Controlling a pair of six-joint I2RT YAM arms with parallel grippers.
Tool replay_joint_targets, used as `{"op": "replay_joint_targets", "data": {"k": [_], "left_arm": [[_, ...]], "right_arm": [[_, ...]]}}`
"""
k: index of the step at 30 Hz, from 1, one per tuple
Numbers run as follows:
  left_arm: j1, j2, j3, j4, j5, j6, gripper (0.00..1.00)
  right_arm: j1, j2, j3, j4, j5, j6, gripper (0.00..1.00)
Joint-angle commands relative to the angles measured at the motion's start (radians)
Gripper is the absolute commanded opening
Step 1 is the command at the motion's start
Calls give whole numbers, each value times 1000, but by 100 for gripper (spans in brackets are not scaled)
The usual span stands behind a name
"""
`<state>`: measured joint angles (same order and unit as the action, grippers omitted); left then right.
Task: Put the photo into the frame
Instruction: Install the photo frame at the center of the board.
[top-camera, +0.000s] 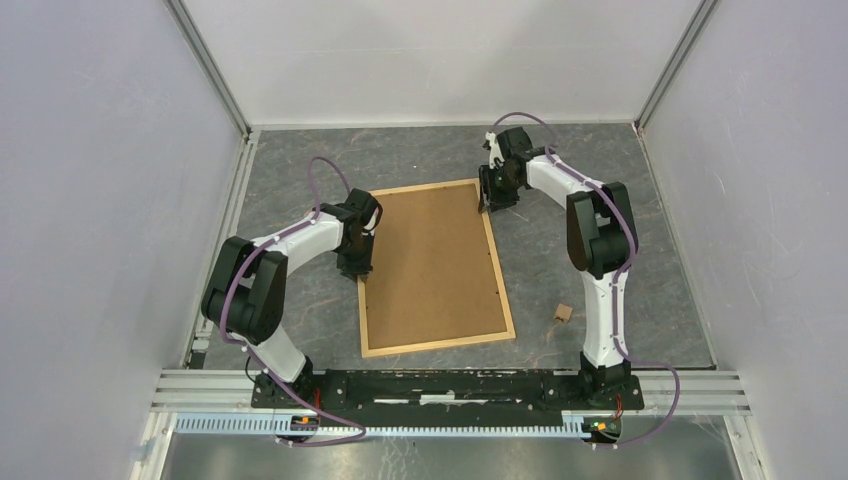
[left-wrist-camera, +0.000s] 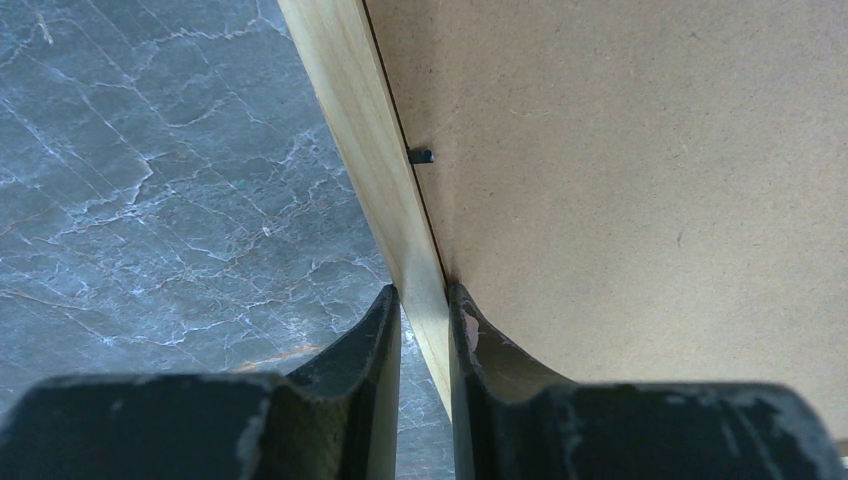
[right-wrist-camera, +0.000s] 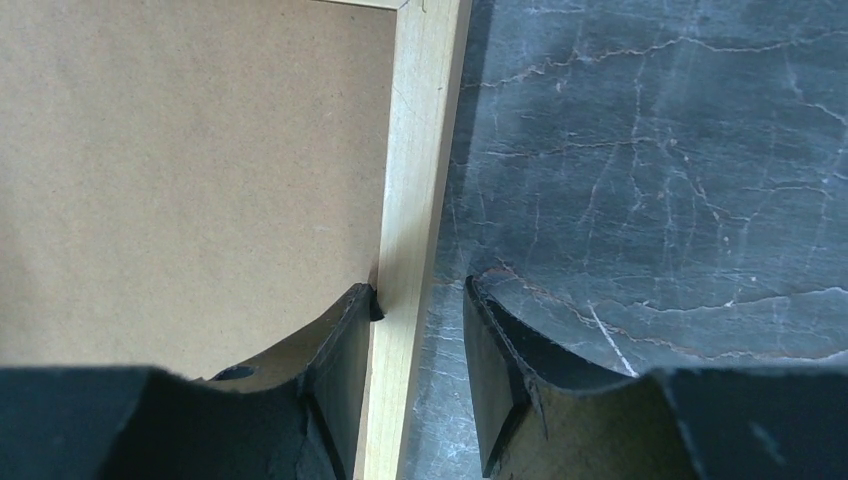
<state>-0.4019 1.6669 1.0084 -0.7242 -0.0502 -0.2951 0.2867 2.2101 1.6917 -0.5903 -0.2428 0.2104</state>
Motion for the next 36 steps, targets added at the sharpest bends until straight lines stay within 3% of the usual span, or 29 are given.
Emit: {"op": "replay_joint_targets", "data": {"k": [1, 4, 9, 11, 17, 23, 28, 36], "left_arm": [[-14, -9, -11, -22, 15, 45, 2], [-14, -12, -13, -22, 15, 44, 2], [-15, -12, -13, -22, 18, 45, 2], [-15, -14, -13, -22, 17, 45, 2], [-14, -13, -13, -22, 20, 47, 2], [-14, -13, -13, -21, 20, 47, 2], [-15, -12, -13, -21, 21, 47, 2], [-14, -12, -12, -21, 23, 47, 2]], "right_arm": [[7, 95, -4, -63, 202, 5, 45], [4, 100, -10, -66, 205, -4, 46], [-39, 70, -43, 3, -115, -37, 50], [-50, 30, -75, 38, -154, -29, 52], [-68, -5, -65, 10, -91, -45, 50], [-76, 13, -60, 15, -109, -48, 42], [-79, 36, -23, -12, -108, -61, 41], [-76, 35, -45, -51, 69, -53, 39]]}}
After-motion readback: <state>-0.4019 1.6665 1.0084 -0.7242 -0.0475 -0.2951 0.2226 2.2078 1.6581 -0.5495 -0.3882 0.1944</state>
